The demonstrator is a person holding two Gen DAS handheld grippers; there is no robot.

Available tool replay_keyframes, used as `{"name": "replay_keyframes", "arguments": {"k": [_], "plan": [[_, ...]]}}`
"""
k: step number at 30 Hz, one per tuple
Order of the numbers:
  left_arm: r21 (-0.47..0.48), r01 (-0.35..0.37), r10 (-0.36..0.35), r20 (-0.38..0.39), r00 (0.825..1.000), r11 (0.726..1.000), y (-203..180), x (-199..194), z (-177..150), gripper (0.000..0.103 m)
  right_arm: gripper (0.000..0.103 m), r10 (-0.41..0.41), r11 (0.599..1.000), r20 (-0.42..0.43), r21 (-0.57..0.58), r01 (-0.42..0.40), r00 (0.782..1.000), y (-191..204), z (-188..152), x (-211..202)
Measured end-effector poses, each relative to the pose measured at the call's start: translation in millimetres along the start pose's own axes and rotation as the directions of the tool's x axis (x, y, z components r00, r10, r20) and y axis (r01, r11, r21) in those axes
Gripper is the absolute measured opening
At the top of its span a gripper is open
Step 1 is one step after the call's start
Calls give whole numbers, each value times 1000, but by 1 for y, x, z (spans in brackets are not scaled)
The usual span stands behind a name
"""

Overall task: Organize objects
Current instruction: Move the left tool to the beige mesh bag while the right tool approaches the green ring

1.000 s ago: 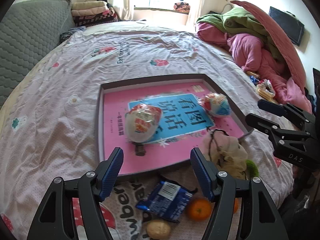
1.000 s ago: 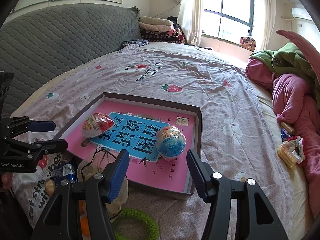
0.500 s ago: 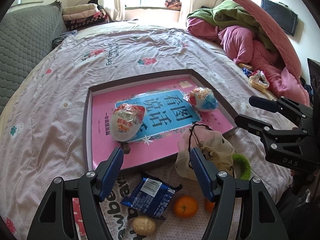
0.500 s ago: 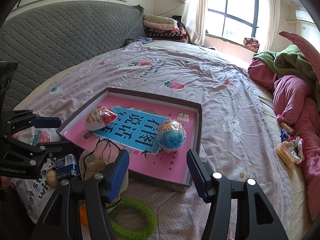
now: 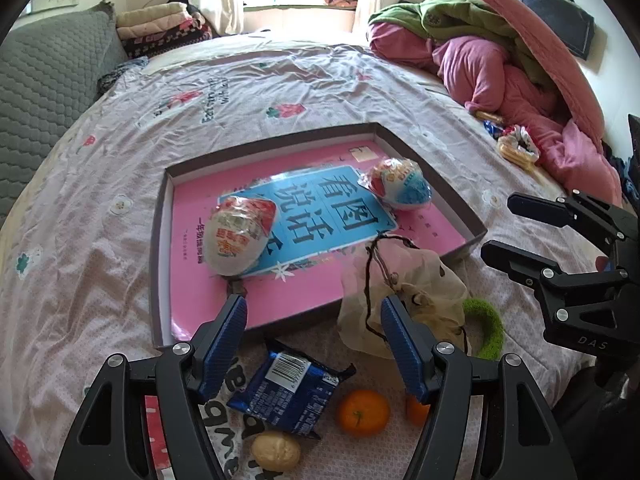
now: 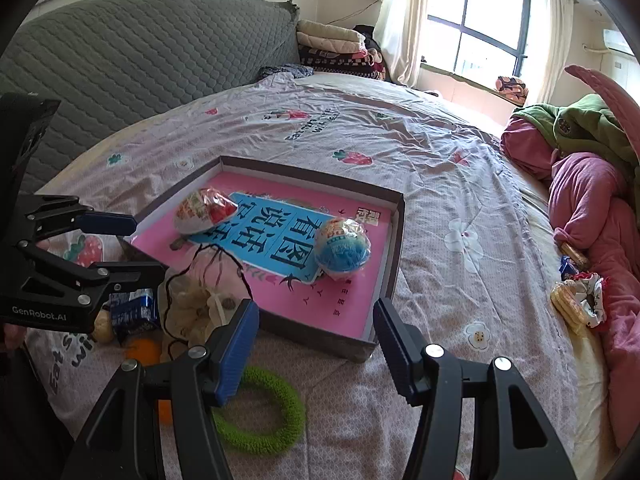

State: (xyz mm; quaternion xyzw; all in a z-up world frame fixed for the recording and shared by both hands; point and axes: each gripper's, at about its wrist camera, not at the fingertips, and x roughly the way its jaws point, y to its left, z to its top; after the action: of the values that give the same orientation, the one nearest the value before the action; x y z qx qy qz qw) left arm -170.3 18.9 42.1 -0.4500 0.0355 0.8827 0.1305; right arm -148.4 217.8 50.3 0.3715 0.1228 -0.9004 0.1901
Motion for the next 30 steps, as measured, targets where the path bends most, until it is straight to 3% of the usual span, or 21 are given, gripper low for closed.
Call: {"name": "replay_keyframes", "arguments": {"k": [23,30], "plan": [[39,28,-24,-86,996,999,-22,23,-8,71,59,22,994,-143,-107,-37,989,10,-28,17],[54,-9,14,-103,995,998,-27,33,-10,71,59,22,992,-180,-120,-44,983,9,-34,22]]}}
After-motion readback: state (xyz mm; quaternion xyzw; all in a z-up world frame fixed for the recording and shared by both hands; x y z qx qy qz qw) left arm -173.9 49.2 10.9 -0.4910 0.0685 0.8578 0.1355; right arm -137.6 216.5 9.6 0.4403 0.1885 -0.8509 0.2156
